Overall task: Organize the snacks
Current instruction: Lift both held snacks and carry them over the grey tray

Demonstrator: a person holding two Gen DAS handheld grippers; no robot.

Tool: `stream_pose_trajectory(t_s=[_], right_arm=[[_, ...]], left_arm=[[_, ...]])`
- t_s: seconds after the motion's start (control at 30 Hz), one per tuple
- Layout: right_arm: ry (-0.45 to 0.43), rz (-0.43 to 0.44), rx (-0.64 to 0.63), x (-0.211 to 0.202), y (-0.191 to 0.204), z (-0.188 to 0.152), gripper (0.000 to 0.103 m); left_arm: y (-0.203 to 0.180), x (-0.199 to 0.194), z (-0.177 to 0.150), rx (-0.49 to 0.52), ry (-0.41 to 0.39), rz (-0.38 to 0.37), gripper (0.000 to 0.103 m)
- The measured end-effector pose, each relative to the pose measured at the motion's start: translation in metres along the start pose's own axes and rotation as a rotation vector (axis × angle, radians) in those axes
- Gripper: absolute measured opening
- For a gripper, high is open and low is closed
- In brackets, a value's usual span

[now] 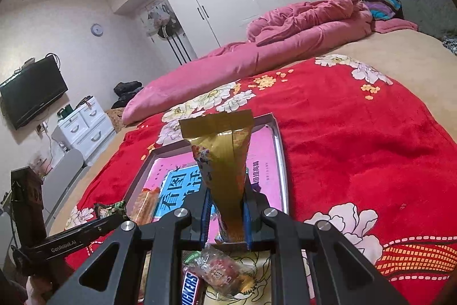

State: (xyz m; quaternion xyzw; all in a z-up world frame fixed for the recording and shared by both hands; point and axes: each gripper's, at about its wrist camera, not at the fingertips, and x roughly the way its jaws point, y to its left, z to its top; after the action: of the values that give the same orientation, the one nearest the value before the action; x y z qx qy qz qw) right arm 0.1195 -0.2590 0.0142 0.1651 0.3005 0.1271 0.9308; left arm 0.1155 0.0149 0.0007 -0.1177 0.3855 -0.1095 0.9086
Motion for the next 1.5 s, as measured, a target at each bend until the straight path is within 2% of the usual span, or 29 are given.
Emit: stream_pose_trajectory(t_s=[0.37, 0.87, 1.5], right_arm=[[0.022, -0.031, -0.001, 0.015, -0.006, 0.001, 0.019], [0.089, -0.050, -0.012, 0.039, -0.009, -0.005, 0.019], [0.178, -0.076, 0.001, 0.063, -0.013, -0.014, 0.019]], left_arm=[[-0.008, 0.020, 0.004, 0.021, 0.014, 0.011, 0.043], [-0.016, 0.041, 0.007, 0.063, 0.041, 0.016, 0.043], [-0.017, 0.057, 0.010, 0.067, 0.069, 0.012, 0.043]])
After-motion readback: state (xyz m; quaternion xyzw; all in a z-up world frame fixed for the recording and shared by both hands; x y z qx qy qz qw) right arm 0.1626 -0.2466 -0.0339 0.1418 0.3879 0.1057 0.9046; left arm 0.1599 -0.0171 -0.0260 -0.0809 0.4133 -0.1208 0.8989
